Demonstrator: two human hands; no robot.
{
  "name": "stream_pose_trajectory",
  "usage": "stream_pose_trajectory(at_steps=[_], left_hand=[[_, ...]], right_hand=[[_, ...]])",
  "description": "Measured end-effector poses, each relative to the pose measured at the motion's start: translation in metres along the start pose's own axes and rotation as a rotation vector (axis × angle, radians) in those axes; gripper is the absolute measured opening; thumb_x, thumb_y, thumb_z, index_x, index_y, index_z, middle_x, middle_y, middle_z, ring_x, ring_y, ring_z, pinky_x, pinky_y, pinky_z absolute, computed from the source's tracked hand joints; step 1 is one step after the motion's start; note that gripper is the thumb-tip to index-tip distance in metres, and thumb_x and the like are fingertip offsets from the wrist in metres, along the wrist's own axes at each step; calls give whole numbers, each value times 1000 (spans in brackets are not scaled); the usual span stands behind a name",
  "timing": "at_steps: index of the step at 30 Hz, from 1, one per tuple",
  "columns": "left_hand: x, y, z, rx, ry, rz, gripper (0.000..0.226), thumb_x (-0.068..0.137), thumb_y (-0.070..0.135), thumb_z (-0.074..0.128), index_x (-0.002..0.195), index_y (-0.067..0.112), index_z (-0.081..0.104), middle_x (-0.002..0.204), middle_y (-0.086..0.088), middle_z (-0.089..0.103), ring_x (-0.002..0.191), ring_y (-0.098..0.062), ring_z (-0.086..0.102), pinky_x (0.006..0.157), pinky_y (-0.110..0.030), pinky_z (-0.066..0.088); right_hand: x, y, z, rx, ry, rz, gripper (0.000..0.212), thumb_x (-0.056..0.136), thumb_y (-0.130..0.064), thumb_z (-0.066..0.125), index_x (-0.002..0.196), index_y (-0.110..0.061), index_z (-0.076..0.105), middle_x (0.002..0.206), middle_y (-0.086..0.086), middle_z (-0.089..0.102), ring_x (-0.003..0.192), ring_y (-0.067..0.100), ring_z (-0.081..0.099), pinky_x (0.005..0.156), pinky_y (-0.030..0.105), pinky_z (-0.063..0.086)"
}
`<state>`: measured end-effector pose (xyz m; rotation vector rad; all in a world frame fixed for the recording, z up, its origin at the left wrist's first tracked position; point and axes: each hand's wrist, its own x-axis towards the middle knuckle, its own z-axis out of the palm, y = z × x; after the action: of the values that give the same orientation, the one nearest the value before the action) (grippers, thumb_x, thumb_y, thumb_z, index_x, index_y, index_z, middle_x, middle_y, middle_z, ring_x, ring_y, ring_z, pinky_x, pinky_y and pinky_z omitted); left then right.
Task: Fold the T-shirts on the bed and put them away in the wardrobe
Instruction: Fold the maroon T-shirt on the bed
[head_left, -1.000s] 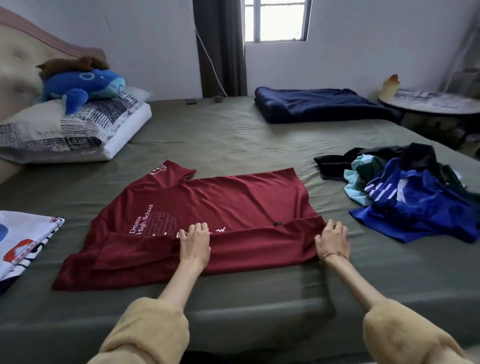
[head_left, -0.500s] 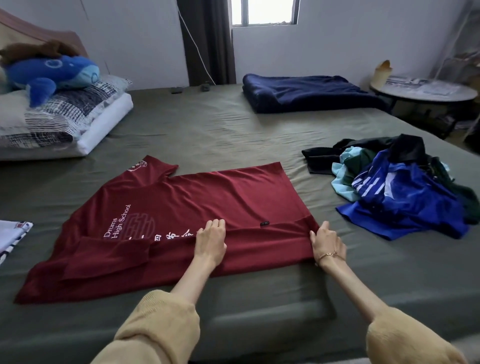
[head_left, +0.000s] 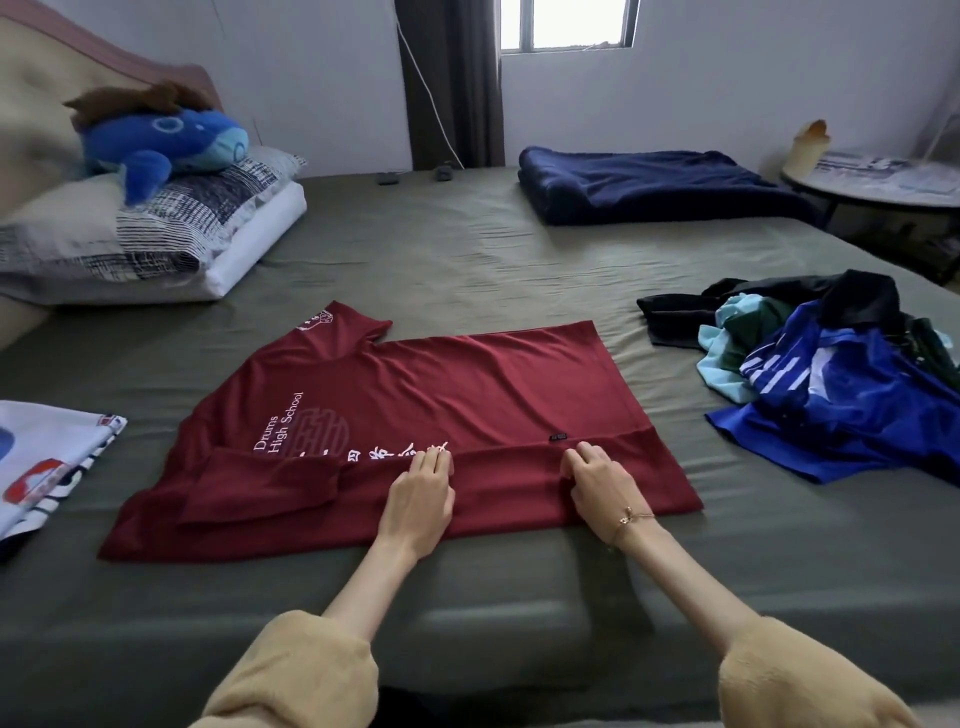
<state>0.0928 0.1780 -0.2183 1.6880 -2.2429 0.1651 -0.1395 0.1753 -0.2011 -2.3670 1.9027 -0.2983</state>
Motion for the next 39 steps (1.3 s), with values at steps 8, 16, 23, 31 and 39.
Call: stream_pose_trajectory(at_steps=[8, 16, 23, 31, 39], left_hand=[[-44, -72, -32, 225, 99, -61, 24, 76, 8, 58, 96, 17, 66, 94, 2, 64, 86, -18, 62, 74, -33, 51], [-27, -140, -58, 314, -248, -281, 68, 91, 2, 42, 150, 24, 19, 151, 7, 29, 141, -12, 22, 115, -43, 13], [-8, -148, -52, 450, -362, -213, 42, 96, 17, 34, 138, 11, 33, 135, -5, 41, 130, -21, 35, 117, -48, 9], [12, -161, -59, 575, -383, -191, 38, 98, 27, 29, 125, 10, 49, 135, -11, 42, 128, -24, 35, 114, -45, 11], [29, -154, -37, 462, -322, -298, 35, 92, 15, 37, 127, 13, 39, 129, -4, 43, 126, -22, 38, 115, -53, 8]], right_hand=[[12, -48, 16, 30, 68, -170, 28, 91, -10, 44, 118, -14, 50, 122, -1, 50, 117, 20, 47, 95, 32, 35], [46, -32, 6, -288, -10, 91, 41, 95, -6, 31, 134, -18, 35, 134, 0, 40, 129, 16, 36, 113, 43, 17], [60, -16, 16, -276, 1, 81, 24, 100, -20, 31, 121, -17, 44, 122, 0, 48, 118, 18, 45, 99, 33, 34], [78, -13, 11, -276, 11, 85, 24, 102, -21, 28, 122, -15, 40, 119, -2, 49, 115, 17, 46, 91, 31, 39], [96, -12, 12, -224, -3, 90, 22, 95, -20, 38, 115, -22, 46, 117, -3, 46, 115, 15, 43, 97, 35, 33]])
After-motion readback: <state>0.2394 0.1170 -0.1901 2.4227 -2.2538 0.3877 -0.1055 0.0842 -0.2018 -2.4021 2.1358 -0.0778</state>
